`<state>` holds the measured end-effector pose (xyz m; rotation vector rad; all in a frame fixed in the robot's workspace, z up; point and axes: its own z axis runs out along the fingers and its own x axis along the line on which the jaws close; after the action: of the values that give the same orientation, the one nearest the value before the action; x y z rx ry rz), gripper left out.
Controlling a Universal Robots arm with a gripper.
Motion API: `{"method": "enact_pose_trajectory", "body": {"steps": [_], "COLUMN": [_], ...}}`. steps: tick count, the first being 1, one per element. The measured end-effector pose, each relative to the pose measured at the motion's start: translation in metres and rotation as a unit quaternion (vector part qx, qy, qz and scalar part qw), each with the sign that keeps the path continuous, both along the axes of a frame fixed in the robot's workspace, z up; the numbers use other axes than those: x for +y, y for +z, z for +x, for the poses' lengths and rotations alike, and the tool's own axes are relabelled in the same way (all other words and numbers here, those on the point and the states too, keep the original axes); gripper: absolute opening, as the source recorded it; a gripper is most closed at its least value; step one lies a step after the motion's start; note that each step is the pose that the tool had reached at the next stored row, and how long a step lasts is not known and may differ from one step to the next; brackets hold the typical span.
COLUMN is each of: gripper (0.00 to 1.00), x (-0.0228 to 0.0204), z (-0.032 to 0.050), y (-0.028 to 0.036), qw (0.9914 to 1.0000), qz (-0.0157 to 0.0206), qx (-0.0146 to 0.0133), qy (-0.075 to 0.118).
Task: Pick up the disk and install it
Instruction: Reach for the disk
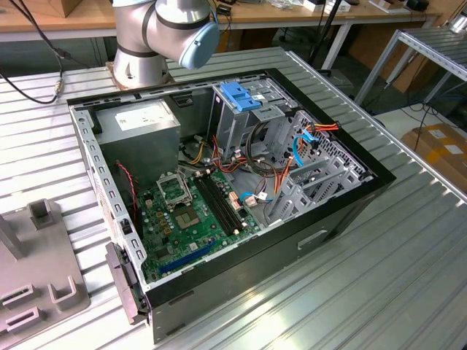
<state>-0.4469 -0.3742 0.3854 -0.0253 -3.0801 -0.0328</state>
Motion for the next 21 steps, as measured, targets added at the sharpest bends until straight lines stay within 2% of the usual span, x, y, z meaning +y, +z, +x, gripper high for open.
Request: {"method": "enact_pose_trajectory", "body": {"steps": [4, 17, 21], "gripper": [0.11, 0.11, 0.11], "x": [0.0, 0.0, 0.0], "z": [-0.0009, -0.003, -0.003], "y": [0.0, 0.0, -0.0009], "qw": [0.99999, 0.99999, 0.99994], "qz": [-0.0011, -0.0011, -0.0011], "qx": [0.0, 0.0, 0.0], "qy": [0.004, 0.005, 0.011]}}
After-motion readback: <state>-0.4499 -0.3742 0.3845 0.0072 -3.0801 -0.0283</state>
